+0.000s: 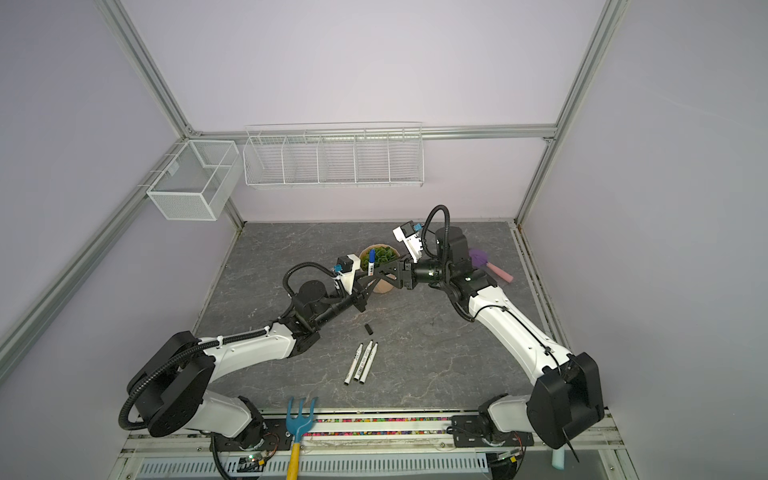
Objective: Insert the pens into the pen caps
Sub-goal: 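Press the blue cap down onto the marker held by the left gripper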
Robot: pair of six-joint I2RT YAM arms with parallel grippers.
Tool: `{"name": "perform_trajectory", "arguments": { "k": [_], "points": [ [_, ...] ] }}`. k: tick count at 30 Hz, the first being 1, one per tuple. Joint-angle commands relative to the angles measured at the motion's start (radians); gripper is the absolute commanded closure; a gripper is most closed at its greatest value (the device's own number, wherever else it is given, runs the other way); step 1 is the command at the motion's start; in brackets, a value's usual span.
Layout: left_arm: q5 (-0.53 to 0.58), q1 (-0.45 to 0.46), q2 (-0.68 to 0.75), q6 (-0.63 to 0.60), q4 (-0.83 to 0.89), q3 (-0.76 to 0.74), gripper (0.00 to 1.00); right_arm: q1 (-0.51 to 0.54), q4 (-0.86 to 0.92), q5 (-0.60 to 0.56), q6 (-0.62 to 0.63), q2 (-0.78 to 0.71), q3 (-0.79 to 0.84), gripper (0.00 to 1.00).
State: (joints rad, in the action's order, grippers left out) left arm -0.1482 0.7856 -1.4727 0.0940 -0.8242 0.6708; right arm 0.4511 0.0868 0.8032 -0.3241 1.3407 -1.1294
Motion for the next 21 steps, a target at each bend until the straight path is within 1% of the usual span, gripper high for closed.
{"name": "perform_trajectory", "arguments": {
  "k": [1,5,13,19,21],
  "points": [
    [0.024,0.008,-0.012,-0.051,-0.079,-0.022,1.00,-0.005,0.041,-0.071,0.057,-0.045,-0.028,0.51],
    [0.041,0.028,-0.015,-0.076,-0.069,-0.032,1.00,-0.002,0.039,-0.108,0.053,-0.040,-0.062,0.52],
    [0.052,0.059,-0.010,-0.096,-0.041,-0.033,1.00,0.039,0.041,-0.172,0.051,0.052,-0.133,0.62],
    [0.056,0.061,0.001,-0.090,-0.035,-0.031,1.00,0.070,0.045,-0.177,0.053,0.092,-0.143,0.68],
    [0.055,0.061,0.004,-0.089,-0.035,-0.030,1.00,0.075,0.048,-0.173,0.050,0.097,-0.134,0.71]
  ]
}}
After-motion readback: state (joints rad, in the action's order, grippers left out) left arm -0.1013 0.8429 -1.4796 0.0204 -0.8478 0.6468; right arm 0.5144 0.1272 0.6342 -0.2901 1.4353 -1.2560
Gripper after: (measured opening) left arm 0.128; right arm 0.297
